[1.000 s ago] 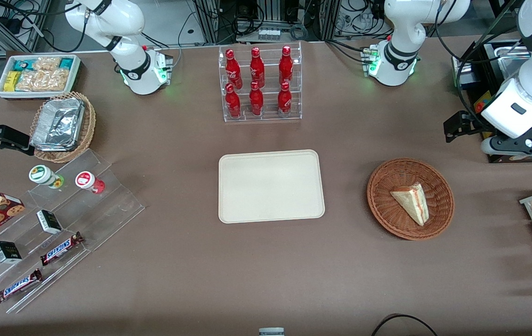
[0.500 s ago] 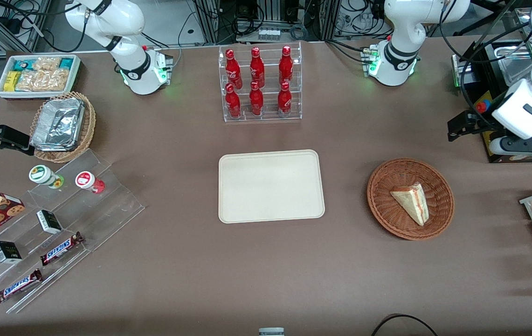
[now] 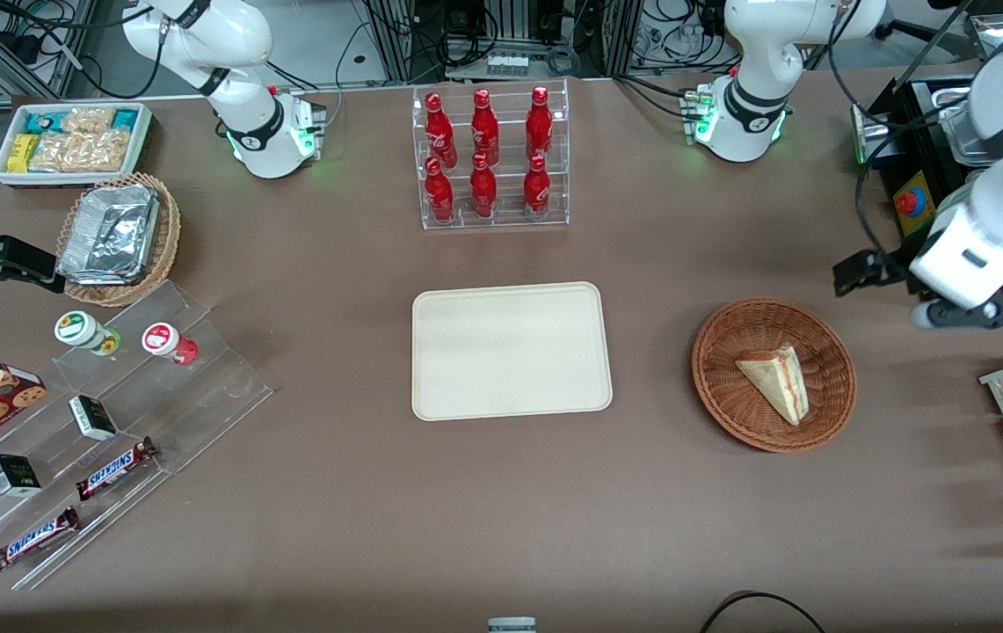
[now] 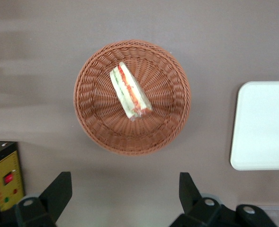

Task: Place sandwich from basket to tray
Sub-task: 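Move the left gripper over the wicker basket above the sandwich, then lower the open left gripper around the wrapped sandwich and close it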

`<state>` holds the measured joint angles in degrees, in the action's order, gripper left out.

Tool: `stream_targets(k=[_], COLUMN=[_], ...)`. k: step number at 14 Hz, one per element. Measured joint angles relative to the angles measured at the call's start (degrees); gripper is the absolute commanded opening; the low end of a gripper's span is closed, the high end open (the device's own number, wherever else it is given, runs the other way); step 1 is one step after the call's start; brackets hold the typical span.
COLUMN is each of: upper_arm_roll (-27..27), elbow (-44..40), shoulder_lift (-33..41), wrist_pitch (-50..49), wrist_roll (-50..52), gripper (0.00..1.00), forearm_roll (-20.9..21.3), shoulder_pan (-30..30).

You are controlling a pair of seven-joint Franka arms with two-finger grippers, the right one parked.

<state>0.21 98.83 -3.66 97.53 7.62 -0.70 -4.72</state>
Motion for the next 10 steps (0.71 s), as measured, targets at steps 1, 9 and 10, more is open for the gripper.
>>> stream_targets(k=[1,9,10], upper_arm_roll=[0.0,0.0,0.0], elbow=[2.5,13.3,13.4], shoulder_lift=[-0.2,-4.1,-5.3], wrist_pitch=[2.8,19.5,20.7], wrist_roll=[1.1,12.7,13.8], gripper=[1.00,1.00,1.00], forearm_roll=[0.0,0.0,0.0], shoulder_pan=[0.0,0.0,-0.1])
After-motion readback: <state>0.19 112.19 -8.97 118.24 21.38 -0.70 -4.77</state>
